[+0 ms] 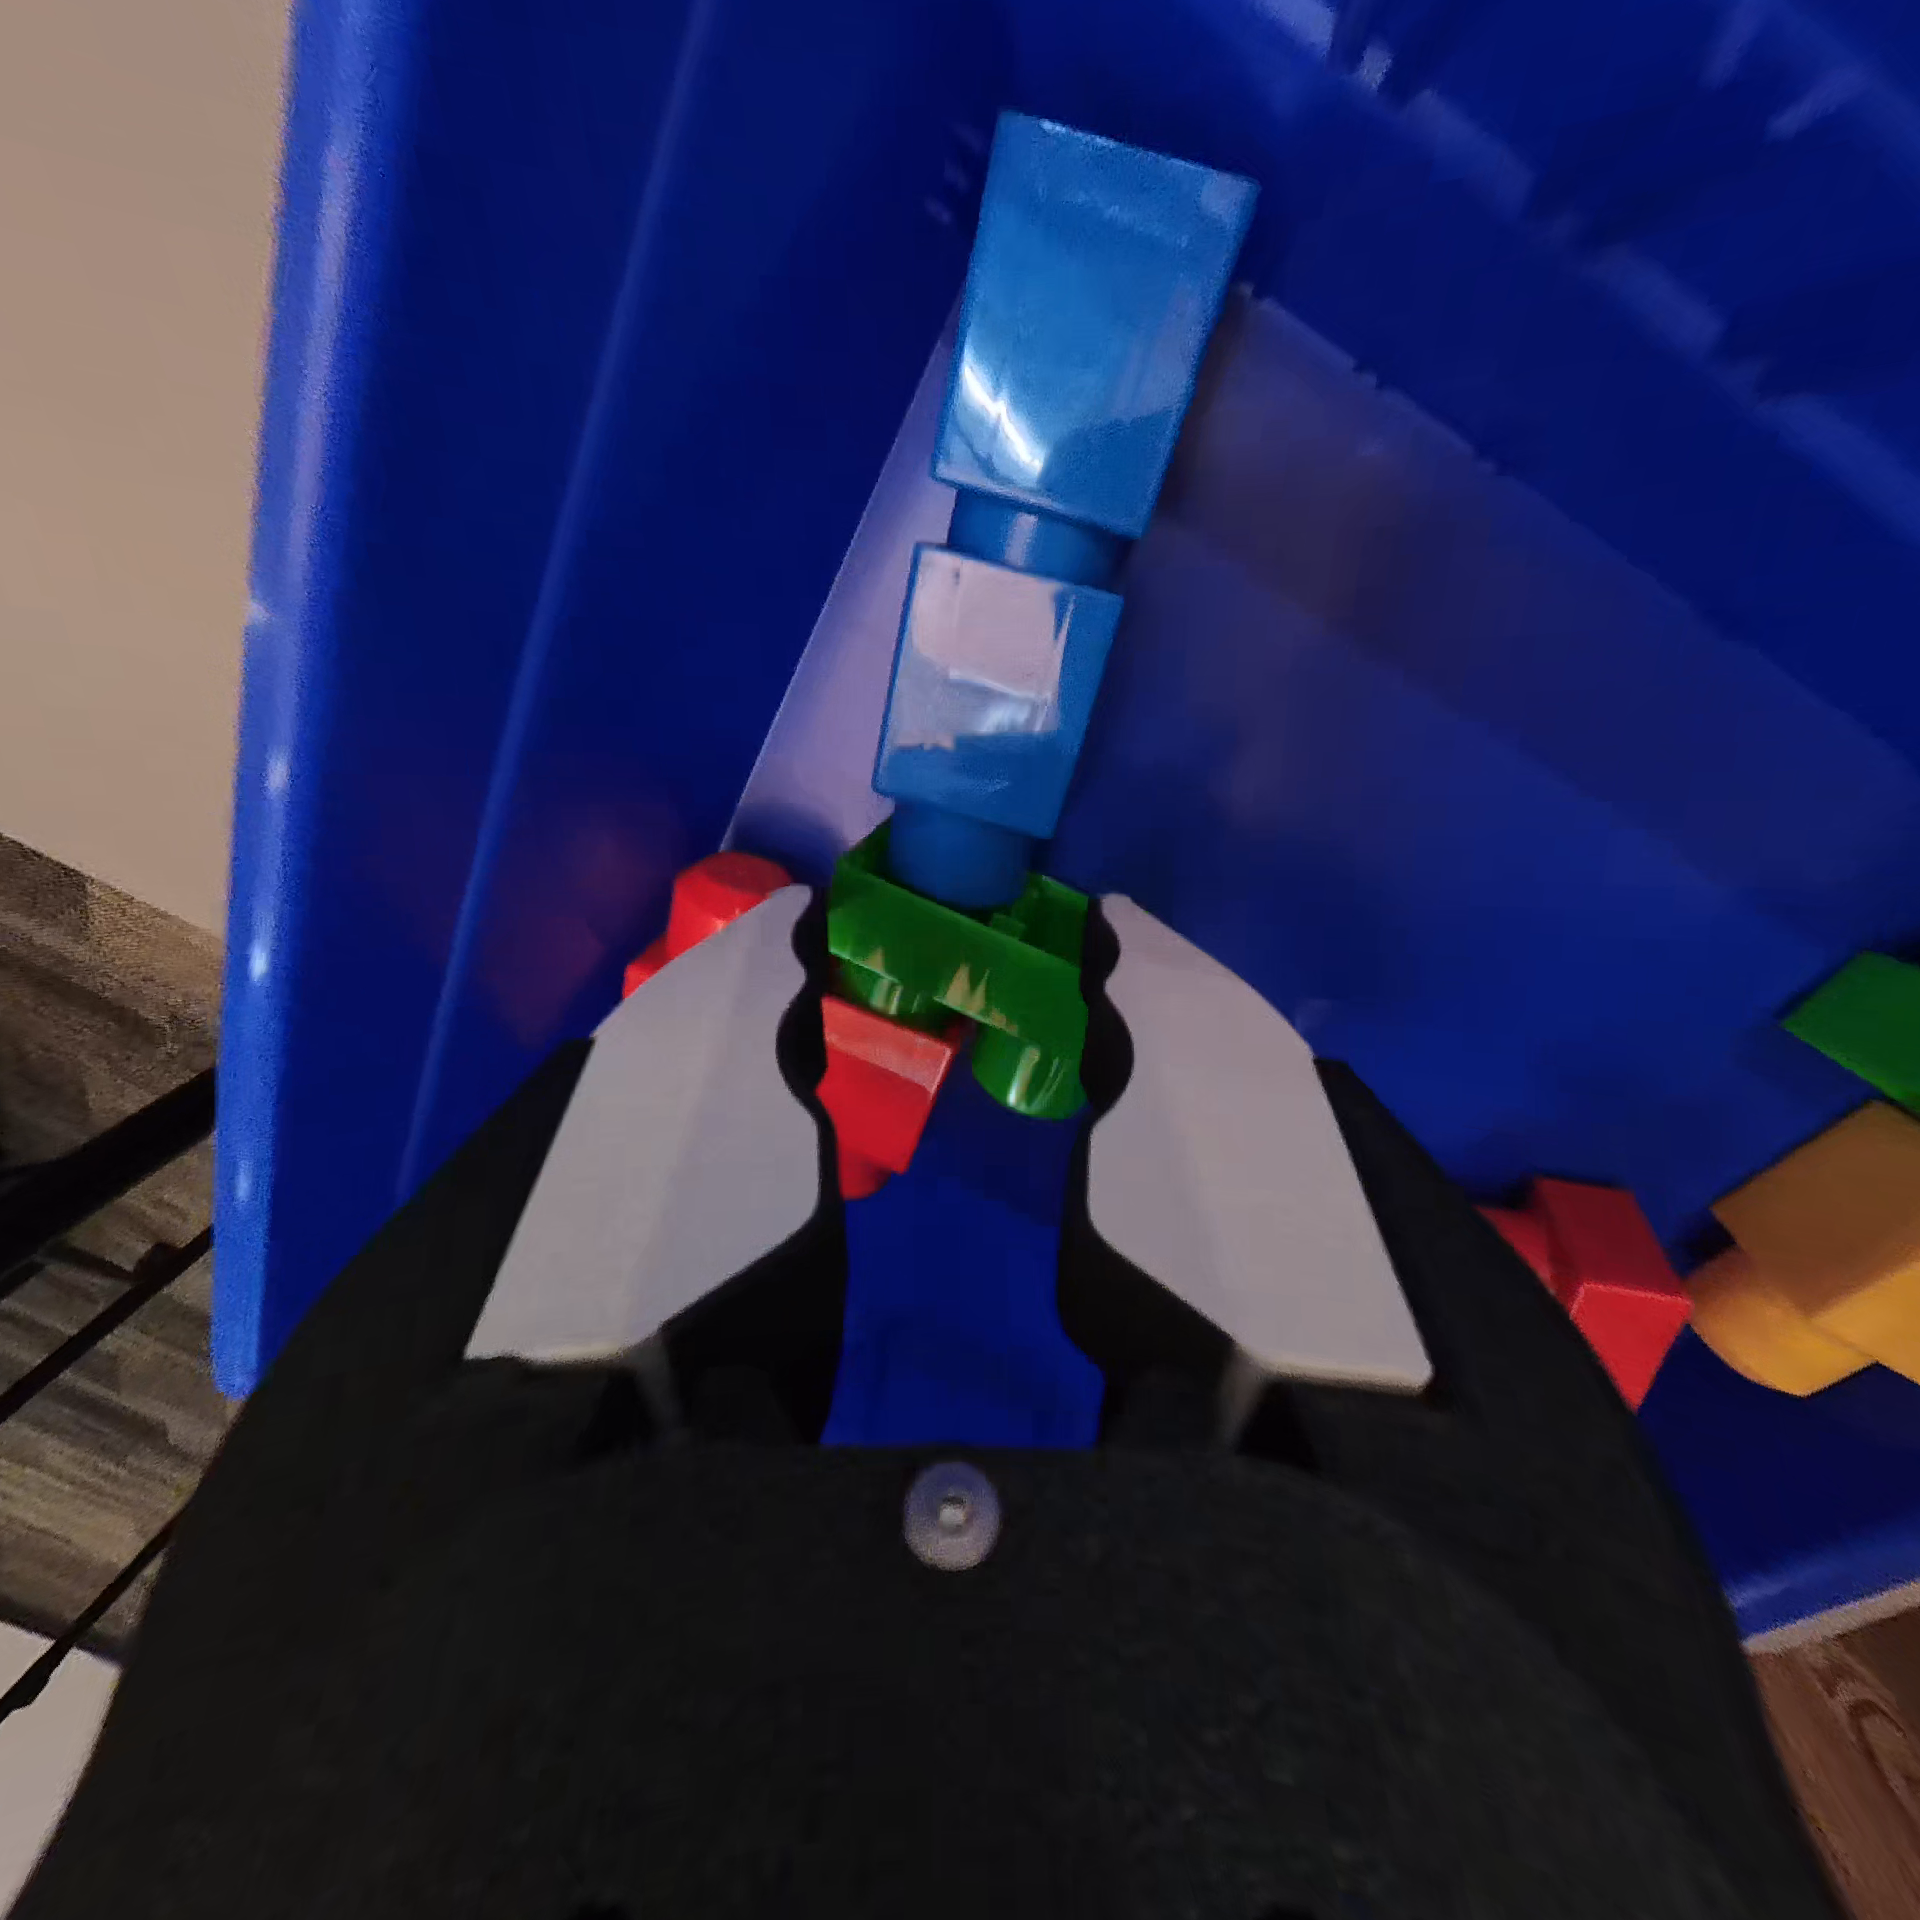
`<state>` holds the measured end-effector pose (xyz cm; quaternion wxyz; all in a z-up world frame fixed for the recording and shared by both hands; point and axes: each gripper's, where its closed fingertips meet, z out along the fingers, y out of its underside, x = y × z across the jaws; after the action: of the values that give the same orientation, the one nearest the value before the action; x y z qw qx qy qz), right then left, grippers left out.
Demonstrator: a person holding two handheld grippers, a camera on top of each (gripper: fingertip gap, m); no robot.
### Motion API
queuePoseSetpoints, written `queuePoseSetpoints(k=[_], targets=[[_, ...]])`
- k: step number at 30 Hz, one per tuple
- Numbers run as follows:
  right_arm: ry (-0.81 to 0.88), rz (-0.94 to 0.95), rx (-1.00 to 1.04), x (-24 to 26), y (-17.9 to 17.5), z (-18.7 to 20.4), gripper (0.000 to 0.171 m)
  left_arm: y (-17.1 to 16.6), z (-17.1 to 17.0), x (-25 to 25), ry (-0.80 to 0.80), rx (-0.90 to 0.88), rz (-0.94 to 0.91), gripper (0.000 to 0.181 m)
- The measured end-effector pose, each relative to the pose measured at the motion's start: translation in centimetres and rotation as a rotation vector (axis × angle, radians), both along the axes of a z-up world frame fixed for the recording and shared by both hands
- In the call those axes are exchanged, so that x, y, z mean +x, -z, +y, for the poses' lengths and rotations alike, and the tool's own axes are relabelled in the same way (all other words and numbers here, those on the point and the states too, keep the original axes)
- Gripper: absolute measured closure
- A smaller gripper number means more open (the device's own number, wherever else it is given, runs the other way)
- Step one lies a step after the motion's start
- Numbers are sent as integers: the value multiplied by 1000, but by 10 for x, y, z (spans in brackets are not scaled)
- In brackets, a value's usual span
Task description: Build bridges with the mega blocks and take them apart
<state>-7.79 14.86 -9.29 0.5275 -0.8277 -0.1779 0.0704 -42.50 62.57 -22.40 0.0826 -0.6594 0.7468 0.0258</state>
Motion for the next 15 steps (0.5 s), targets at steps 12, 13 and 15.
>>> queuePoseSetpoints(k=[12,13,15], targets=[[9,10,1,4,3,1,59,14,-8,4,59,-32,93,143],[10,12,2,5,3,0,59,17,-11,-2,54,-49,132,144],[13,15,4,6,2,0,59,18,-15,-5,42,-68,147,144]])
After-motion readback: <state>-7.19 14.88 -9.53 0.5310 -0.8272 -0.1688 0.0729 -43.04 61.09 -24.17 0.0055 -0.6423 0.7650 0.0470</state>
